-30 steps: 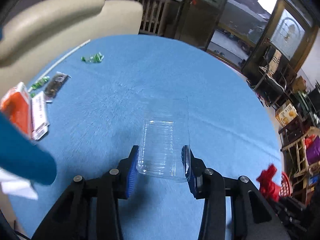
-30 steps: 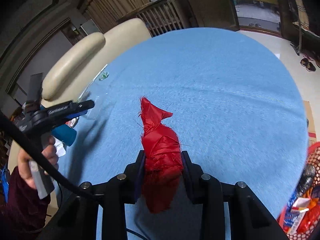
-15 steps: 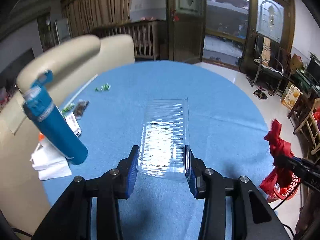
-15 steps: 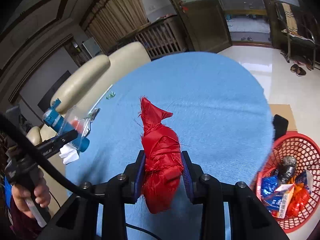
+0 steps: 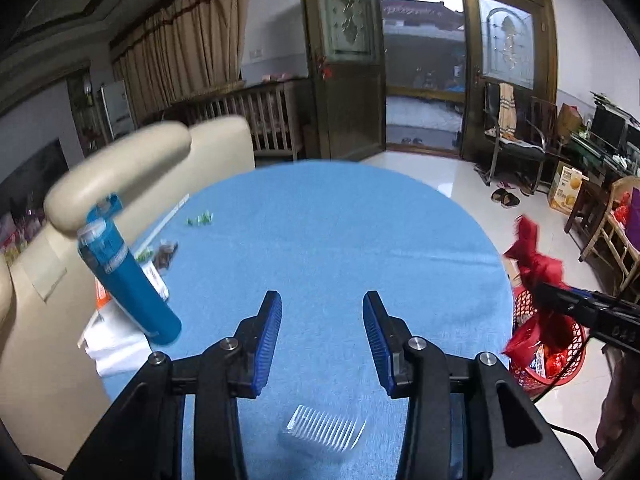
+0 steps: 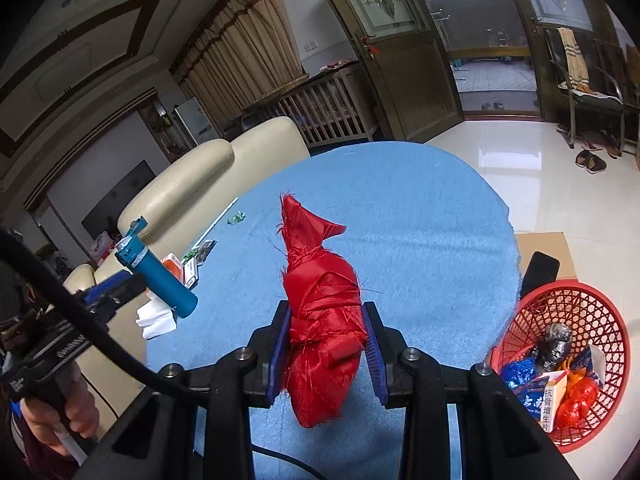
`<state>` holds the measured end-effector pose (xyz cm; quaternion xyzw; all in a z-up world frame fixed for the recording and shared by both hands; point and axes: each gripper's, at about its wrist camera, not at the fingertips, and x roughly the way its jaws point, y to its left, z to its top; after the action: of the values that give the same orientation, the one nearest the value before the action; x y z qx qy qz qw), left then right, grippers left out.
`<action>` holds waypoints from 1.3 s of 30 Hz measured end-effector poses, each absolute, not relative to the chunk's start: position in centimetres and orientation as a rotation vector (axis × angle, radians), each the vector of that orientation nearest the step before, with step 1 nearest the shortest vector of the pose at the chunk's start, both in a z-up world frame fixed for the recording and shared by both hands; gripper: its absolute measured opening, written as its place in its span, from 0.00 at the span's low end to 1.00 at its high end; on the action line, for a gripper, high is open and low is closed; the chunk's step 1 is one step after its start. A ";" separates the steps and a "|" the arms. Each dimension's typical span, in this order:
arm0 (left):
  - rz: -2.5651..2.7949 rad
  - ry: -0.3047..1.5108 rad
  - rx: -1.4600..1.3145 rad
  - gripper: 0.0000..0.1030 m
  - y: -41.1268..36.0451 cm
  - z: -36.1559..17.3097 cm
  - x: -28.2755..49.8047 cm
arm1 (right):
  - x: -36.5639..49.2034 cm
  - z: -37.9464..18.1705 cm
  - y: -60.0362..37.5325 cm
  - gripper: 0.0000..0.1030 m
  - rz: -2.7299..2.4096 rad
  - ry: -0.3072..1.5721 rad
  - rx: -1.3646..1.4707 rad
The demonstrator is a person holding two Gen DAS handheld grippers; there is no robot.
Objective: Collect trash
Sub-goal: 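Grasp the clear plastic tray with the left gripper while the right holds the red ribbon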
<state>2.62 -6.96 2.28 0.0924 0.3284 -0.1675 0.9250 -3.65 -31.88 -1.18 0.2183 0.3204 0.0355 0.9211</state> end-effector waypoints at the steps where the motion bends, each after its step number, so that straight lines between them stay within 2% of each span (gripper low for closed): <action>1: -0.345 0.690 0.181 0.42 -6.9 2.0 2.6 | -3.8 -1.2 -31.9 0.35 0.072 0.659 0.450; 9: -0.291 0.759 0.109 0.44 -1.8 0.2 3.7 | -4.5 -2.7 -33.2 0.35 0.045 0.690 0.472; 11: -0.278 0.783 0.103 0.53 -0.7 -0.2 3.5 | -4.6 -3.4 -33.6 0.35 0.041 0.703 0.487; 12: -0.260 0.810 0.088 0.61 0.2 -0.8 3.5 | -4.6 -3.7 -33.7 0.35 0.043 0.708 0.496; 13: -0.254 0.824 0.075 0.64 0.7 -1.2 3.2 | -4.6 -4.0 -33.7 0.35 0.046 0.714 0.502; 19: -0.283 0.963 -0.001 0.64 1.5 -5.0 2.0 | -4.2 -5.0 -32.5 0.35 0.079 0.743 0.492; 27: -0.416 1.114 0.006 0.66 -2.7 -9.4 -0.2 | -4.6 -4.8 -32.3 0.35 0.085 0.734 0.478; 35: -0.398 1.213 0.033 0.67 -2.3 -11.9 1.9 | -4.4 -5.5 -32.5 0.35 0.086 0.751 0.500; 39: -0.319 1.192 0.080 0.67 -0.7 -11.7 3.1 | -4.4 -5.4 -32.7 0.35 0.084 0.744 0.495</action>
<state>3.10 -0.74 -11.67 0.0375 0.5587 -0.1494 0.8150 -4.38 -32.67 -5.42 0.2393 0.3596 0.0406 0.9010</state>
